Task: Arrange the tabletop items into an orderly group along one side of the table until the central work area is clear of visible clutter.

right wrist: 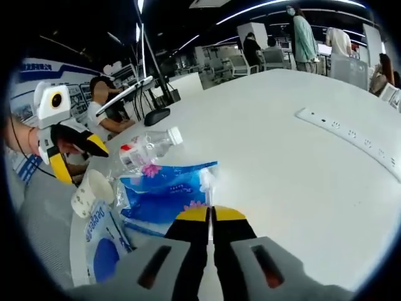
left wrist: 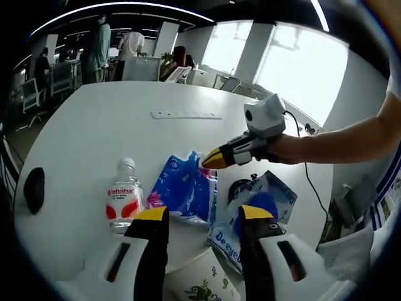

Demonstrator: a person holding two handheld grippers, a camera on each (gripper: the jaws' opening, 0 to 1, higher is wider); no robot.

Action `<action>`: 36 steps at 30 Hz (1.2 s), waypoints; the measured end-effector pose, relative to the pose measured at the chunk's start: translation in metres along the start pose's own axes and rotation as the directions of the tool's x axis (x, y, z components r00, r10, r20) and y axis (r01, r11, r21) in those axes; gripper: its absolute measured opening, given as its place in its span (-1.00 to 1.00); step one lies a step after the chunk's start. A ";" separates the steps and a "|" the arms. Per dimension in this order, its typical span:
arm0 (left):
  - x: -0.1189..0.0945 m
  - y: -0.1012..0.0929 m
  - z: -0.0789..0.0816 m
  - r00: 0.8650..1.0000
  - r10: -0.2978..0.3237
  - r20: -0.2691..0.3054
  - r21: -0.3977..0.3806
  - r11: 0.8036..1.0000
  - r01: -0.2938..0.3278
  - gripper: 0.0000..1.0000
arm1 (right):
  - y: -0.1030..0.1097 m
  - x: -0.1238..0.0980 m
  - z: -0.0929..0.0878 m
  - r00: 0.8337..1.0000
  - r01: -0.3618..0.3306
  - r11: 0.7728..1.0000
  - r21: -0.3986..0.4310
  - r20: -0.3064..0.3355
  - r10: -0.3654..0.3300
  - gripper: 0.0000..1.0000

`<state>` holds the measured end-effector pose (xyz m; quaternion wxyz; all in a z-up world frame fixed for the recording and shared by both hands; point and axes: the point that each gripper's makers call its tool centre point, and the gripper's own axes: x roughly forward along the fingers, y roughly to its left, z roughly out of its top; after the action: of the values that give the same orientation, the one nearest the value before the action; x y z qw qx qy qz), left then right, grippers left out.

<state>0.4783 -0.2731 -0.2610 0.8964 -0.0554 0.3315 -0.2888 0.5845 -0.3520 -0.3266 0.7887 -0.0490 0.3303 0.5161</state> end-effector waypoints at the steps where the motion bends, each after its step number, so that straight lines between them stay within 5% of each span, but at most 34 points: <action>1: 0.000 0.000 0.000 1.000 -0.001 -0.001 0.000 1.000 0.001 -0.13 | 0.000 0.000 0.000 1.000 -0.001 1.000 0.001 0.000 0.001 -1.00; 36: 0.011 0.002 0.017 1.000 0.017 0.008 0.009 1.000 -0.017 -0.20 | 0.007 -0.049 0.032 0.985 0.054 0.993 0.104 0.158 -0.070 -1.00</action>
<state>0.4963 -0.2790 -0.2549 0.9003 -0.0499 0.3273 -0.2825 0.5816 -0.3737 -0.2723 0.8300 0.0219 0.2891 0.4764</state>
